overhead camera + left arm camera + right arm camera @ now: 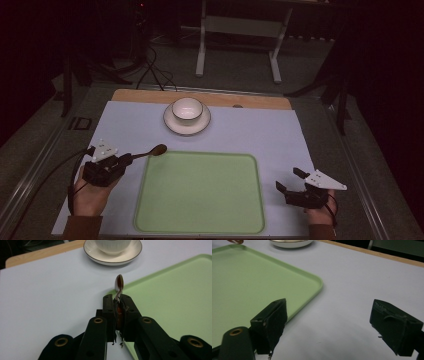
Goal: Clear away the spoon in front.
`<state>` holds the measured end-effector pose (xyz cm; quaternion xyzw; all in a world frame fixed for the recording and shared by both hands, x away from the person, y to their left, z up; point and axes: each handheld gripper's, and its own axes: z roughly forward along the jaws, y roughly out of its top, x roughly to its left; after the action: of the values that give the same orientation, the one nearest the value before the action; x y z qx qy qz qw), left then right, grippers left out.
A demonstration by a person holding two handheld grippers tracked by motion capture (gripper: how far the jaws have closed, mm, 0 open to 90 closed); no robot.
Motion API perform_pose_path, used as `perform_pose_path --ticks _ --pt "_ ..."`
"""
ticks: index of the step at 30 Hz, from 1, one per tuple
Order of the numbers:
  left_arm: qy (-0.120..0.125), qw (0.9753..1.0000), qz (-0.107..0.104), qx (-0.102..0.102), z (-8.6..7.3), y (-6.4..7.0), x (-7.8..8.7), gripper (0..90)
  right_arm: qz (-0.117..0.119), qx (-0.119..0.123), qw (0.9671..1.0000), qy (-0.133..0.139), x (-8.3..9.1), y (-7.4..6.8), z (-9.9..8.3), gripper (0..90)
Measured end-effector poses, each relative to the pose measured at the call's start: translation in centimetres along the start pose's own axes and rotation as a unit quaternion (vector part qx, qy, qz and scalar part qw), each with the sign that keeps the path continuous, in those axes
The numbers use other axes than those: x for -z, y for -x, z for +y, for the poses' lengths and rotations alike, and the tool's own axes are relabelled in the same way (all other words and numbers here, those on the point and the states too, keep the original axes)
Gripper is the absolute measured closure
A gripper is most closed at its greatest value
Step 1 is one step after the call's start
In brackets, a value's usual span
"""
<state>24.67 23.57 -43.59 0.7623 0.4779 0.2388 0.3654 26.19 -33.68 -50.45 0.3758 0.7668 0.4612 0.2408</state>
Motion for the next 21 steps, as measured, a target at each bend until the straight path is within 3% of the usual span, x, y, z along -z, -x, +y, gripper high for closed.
perform_pose_path --ticks 7,13,19,21 --pt "-0.012 0.9999 0.002 0.01 -0.4 -0.1 -0.2 83.9 0.0 0.001 1.0 -0.001 -0.1 0.0 0.0 14.2" --pt "-0.023 0.9995 0.018 0.01 -0.1 0.1 -1.0 83.7 0.001 0.001 1.0 0.0 -0.1 0.0 0.0 14.2" --pt "-0.001 0.9996 0.023 0.015 0.9 0.1 -1.3 82.8 0.001 0.001 1.0 0.0 -0.1 0.0 0.0 14.2" --pt "0.021 0.9991 0.023 0.028 1.6 -0.2 -1.7 82.5 0.001 0.002 1.0 0.0 -0.1 0.0 0.1 14.2"
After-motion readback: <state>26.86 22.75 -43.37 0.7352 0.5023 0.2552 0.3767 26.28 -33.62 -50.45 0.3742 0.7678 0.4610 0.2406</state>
